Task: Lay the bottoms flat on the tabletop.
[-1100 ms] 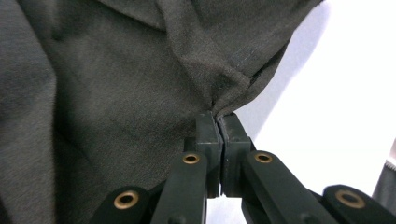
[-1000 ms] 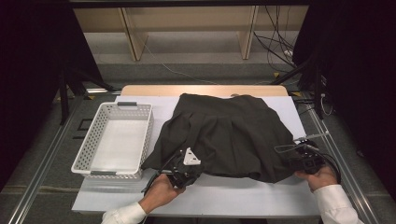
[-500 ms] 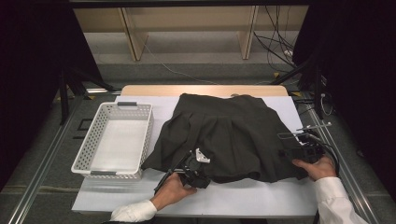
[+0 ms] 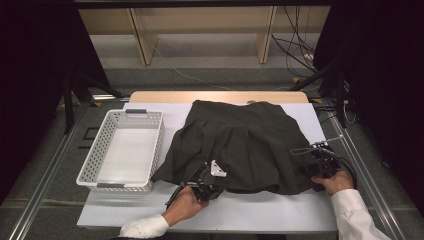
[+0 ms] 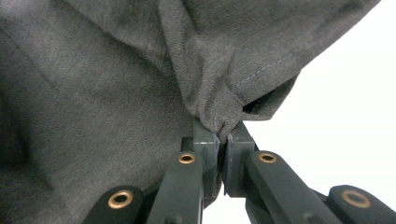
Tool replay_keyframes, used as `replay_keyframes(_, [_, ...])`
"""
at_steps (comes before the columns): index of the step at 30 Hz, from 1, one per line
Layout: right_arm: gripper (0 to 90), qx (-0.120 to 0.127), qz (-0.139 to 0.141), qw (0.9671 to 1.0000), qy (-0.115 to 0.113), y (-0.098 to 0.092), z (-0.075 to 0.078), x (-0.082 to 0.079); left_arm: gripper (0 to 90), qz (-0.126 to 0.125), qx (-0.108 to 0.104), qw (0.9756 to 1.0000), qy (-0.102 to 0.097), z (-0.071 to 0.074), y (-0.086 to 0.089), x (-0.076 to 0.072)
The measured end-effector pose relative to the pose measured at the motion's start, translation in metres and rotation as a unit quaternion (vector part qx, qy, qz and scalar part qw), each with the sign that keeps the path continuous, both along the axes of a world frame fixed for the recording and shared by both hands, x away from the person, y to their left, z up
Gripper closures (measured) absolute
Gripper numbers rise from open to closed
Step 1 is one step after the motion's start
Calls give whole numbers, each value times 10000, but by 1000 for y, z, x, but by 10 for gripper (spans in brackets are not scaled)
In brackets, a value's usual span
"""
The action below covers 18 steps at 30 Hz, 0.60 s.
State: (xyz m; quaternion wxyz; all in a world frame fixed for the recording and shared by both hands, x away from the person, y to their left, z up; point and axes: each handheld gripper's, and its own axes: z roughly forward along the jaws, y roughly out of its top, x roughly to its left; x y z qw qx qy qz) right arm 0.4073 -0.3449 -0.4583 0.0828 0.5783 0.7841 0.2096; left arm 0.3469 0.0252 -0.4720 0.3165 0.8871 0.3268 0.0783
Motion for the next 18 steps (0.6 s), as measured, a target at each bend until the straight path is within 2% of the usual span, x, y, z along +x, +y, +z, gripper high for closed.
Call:
replay_keyframes(2, [864, 5, -3, 10000, -28, -1, 4, -7, 856, -38, -10, 10000, -43, 2, 0, -3])
replay_keyframes(9, [875, 13, 53, 10000, -82, -6, 22, -36, 857, -278, -95, 9996, 38, 11, -4, -20])
replay_keyframes(15, [873, 7, 88, 9999, -82, -13, 23, -57, 857, -427, -315, 9983, 227, 19, -14, -35])
replay_keyframes(18, [873, 4, 82, 10000, 0, -17, 22, -62, 856, -531, -403, 9974, 256, 21, -22, -42])
